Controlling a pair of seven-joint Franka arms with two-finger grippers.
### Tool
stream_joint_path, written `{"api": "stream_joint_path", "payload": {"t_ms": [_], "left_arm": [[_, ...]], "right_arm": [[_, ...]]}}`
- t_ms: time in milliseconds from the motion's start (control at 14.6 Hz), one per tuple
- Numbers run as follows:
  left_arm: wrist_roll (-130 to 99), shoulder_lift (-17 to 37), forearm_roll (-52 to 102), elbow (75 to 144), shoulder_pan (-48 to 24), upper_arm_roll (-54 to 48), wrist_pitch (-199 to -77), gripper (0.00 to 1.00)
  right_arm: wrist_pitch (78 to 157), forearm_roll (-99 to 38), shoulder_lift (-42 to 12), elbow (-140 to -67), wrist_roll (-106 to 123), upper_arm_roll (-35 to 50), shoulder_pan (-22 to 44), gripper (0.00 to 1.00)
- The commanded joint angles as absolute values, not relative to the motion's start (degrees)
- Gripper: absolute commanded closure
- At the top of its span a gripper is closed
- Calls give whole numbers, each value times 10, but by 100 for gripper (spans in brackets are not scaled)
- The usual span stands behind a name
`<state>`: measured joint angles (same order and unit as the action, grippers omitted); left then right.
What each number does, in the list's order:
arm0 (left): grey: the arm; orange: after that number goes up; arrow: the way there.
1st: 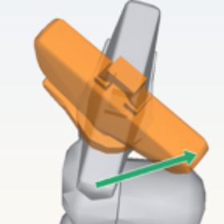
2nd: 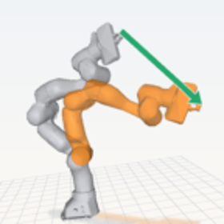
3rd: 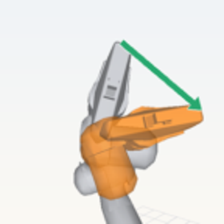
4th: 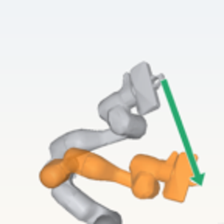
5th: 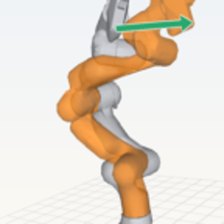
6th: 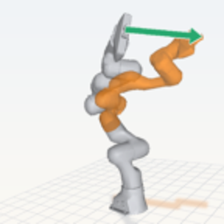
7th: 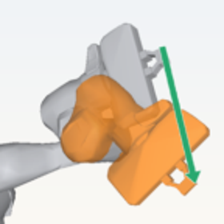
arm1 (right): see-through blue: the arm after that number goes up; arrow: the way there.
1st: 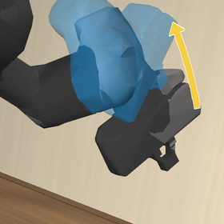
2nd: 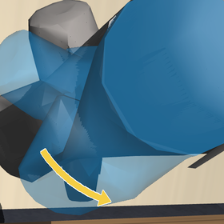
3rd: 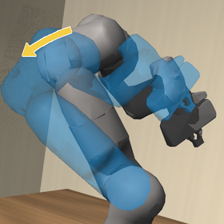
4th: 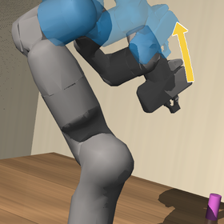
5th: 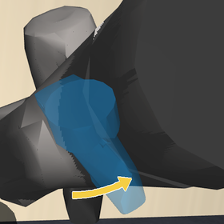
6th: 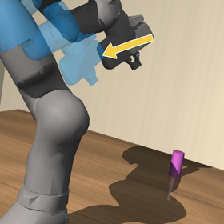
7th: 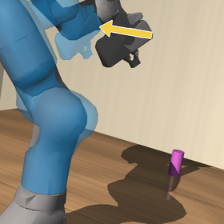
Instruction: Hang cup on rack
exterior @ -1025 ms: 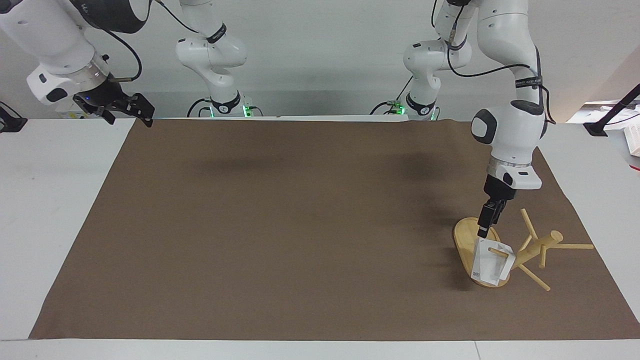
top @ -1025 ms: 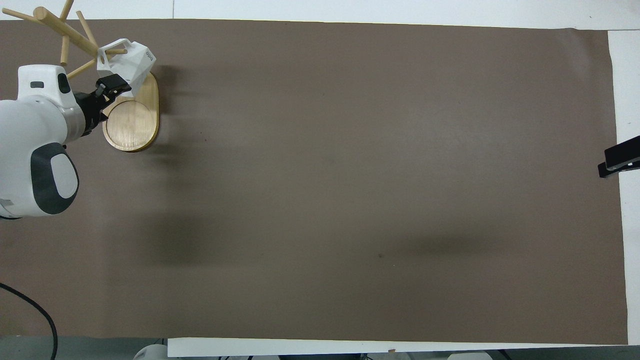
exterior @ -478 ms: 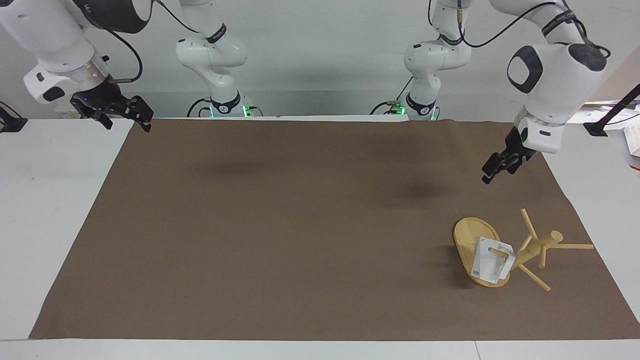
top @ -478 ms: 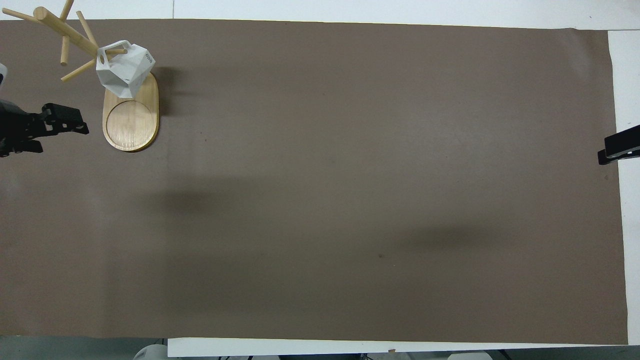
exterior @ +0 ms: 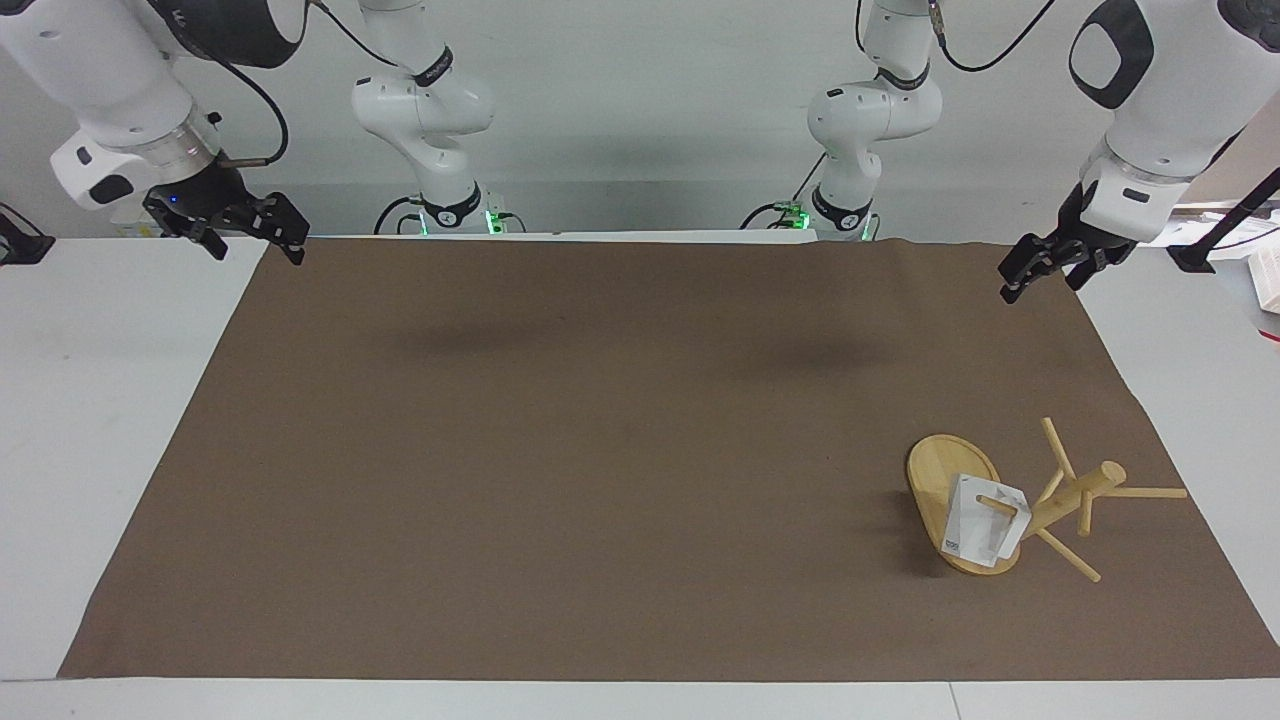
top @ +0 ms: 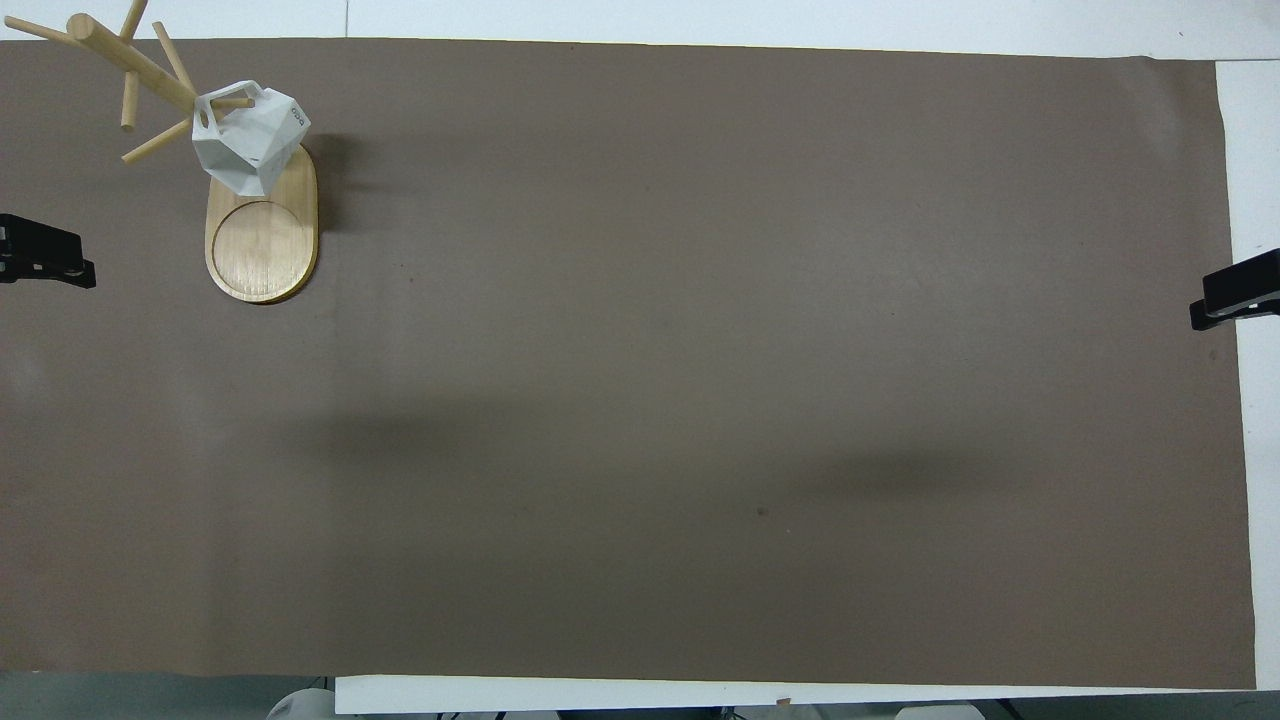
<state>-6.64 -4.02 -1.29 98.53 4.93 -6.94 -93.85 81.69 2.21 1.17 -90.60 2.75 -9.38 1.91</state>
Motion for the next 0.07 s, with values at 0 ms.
{"api": "stream_joint_path", "payload": {"t_ms": [0], "left_arm": [[-51, -28, -25, 965, 55, -71, -909, 0]], "right_arm": [[824, 19, 20, -919, 22, -92, 16, 0]]}}
